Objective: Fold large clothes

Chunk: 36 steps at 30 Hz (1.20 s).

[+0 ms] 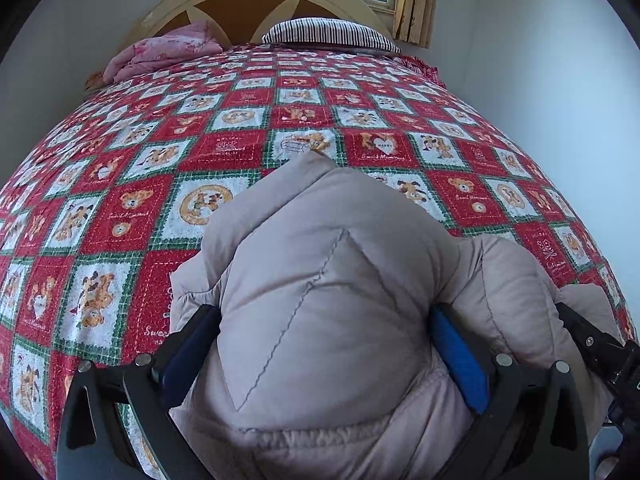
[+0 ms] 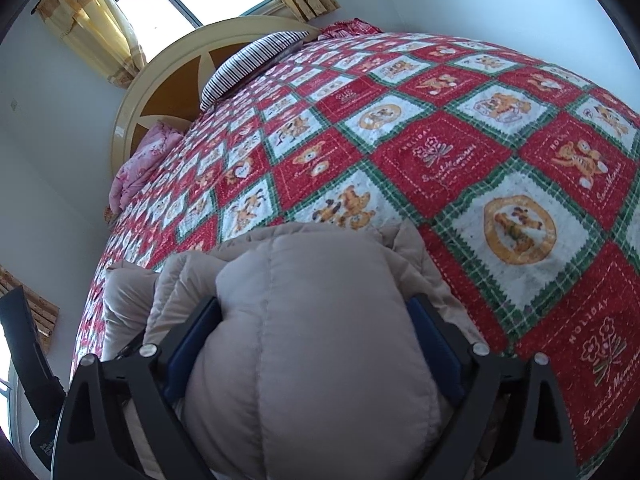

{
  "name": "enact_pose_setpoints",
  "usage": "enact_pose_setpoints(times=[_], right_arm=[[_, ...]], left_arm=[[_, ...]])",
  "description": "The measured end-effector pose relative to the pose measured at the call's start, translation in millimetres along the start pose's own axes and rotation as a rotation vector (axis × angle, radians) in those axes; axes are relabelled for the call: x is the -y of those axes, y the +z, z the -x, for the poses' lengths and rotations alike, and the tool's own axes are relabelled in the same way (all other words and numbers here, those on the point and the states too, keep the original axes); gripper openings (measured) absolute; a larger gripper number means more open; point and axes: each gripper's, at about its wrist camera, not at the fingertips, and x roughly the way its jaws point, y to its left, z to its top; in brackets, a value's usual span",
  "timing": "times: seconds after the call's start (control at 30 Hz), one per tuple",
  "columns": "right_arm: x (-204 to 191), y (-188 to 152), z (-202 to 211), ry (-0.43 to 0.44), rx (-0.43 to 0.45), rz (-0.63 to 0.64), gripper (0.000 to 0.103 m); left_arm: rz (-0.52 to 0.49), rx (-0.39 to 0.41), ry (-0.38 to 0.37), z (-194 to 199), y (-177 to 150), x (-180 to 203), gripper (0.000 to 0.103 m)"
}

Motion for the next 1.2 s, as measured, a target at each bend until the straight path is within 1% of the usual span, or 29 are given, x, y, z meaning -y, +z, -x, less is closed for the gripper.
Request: enact_pose_setpoints(times=[0.5, 0.93, 1.0, 1.1, 1.17, 1.2], right_arm=[[-1, 1, -6, -0.026, -0.028, 0.007, 0.1], [-2, 2, -7, -0.021, -0.042, 0.011, 0.1], [-1, 2, -7, -0.013, -0.041, 0.005, 0.1], [4, 3, 3, 0.041, -0.03, -0.016, 0.1], [8, 4, 19, 0.063, -0.015, -0.033, 0.1], [9, 4, 28, 0.062, -0.009, -0.017, 0.1]], left_arm=[[0.011, -0.013, -0.006, -4, 0, -1, 0.102], [0.006, -0.018, -0.003, -5, -1, -3, 0.102], [0.005, -0.017, -0.002, -6, -1, -2, 0.102], [0.008, -0.018, -0.002, -7, -1, -2, 0.102], [0.009, -0.016, -0.008, -6, -1, -2, 0.102], [0.013, -0.014, -0.02, -5, -1, -4, 0.102]])
